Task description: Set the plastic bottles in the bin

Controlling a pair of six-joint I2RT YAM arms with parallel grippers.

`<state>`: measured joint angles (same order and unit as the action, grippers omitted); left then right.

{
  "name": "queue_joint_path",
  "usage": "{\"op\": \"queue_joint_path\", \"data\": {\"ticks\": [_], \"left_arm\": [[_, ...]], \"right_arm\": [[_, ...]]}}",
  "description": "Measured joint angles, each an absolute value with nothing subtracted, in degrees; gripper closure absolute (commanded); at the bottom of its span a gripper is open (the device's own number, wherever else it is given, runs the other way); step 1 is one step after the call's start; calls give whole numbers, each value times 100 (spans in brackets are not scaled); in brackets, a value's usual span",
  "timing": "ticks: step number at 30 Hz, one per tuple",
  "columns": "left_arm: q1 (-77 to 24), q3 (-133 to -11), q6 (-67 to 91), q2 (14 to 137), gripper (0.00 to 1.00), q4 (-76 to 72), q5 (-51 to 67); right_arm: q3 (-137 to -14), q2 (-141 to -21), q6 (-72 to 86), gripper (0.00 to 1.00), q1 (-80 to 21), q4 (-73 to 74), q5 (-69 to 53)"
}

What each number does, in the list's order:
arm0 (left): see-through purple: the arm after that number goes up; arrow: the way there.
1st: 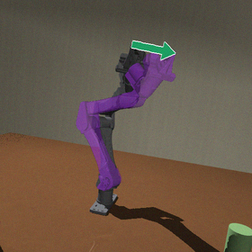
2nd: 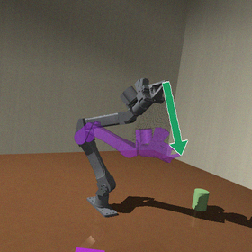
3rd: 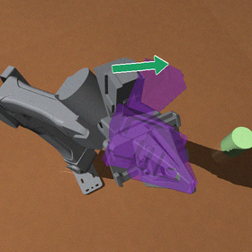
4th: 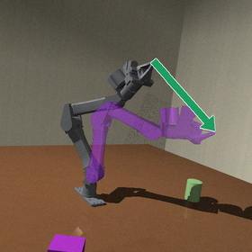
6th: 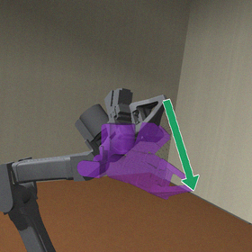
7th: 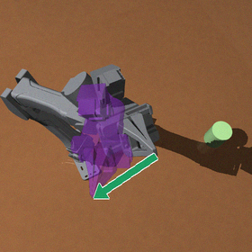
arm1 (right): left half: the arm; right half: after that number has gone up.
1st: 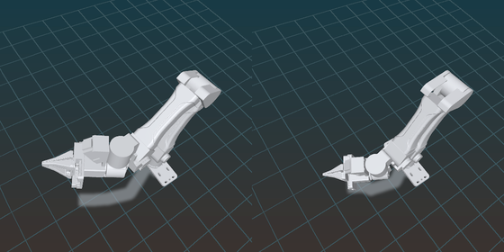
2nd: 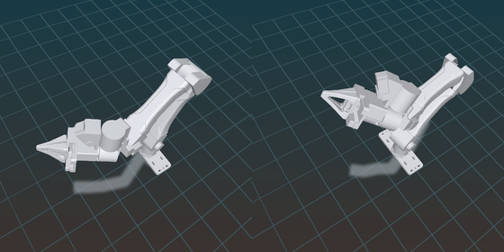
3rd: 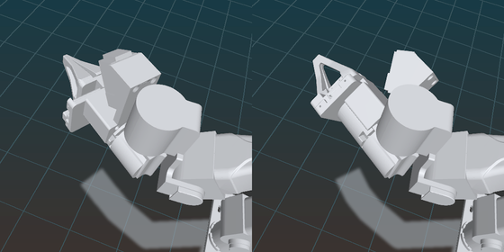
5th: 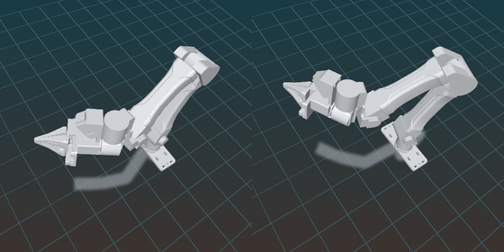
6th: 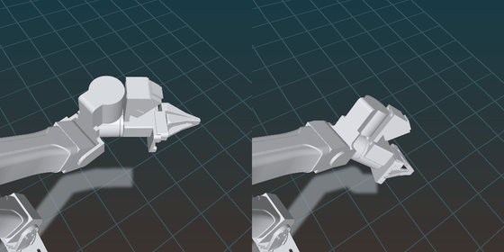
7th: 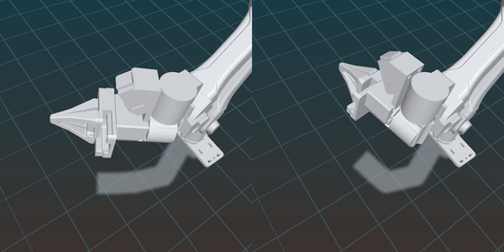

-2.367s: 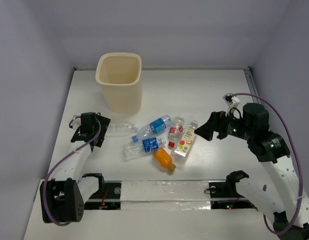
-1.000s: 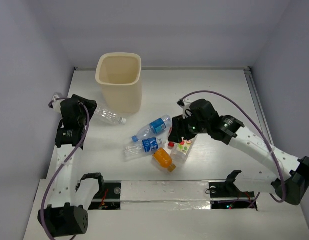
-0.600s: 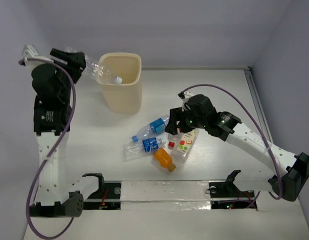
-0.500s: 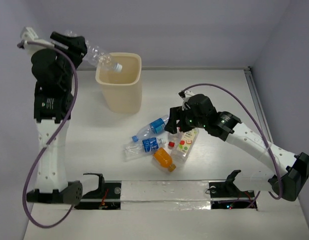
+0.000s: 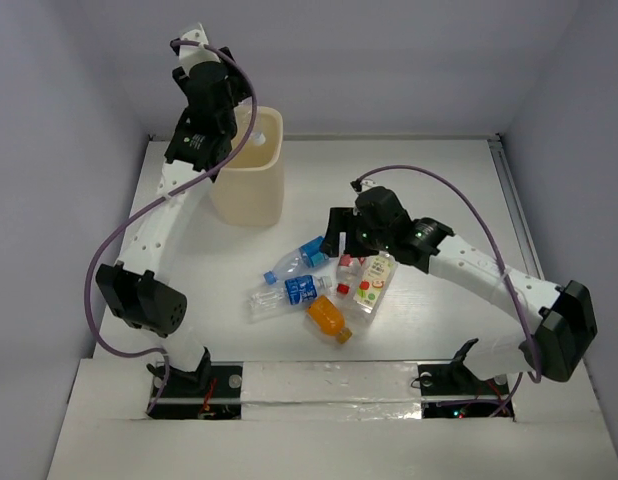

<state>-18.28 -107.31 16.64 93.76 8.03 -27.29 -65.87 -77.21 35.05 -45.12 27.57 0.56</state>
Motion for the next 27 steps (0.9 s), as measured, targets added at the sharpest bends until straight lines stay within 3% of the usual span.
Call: {"op": "queue_joint_path", "data": {"ticks": [4, 7, 15, 27], "left_arm": [[-1973, -10425, 1245, 9435, 20, 329, -3041], [-1999, -10350, 1129, 9435, 10, 187, -3122], [-2025, -10101, 1219, 9028, 9, 119, -2873], [-2709, -7255, 2257, 5878, 11, 757, -1391]], "right_arm": [[-6661, -8195, 3745, 12, -4510, 2659, 296], [-6748, -8665, 4001, 9, -4510, 2613, 469], [-7177, -9699, 4775, 8, -4510, 2585, 816], [-7874, -10674, 5745, 8, -4508, 2558, 1081]]}}
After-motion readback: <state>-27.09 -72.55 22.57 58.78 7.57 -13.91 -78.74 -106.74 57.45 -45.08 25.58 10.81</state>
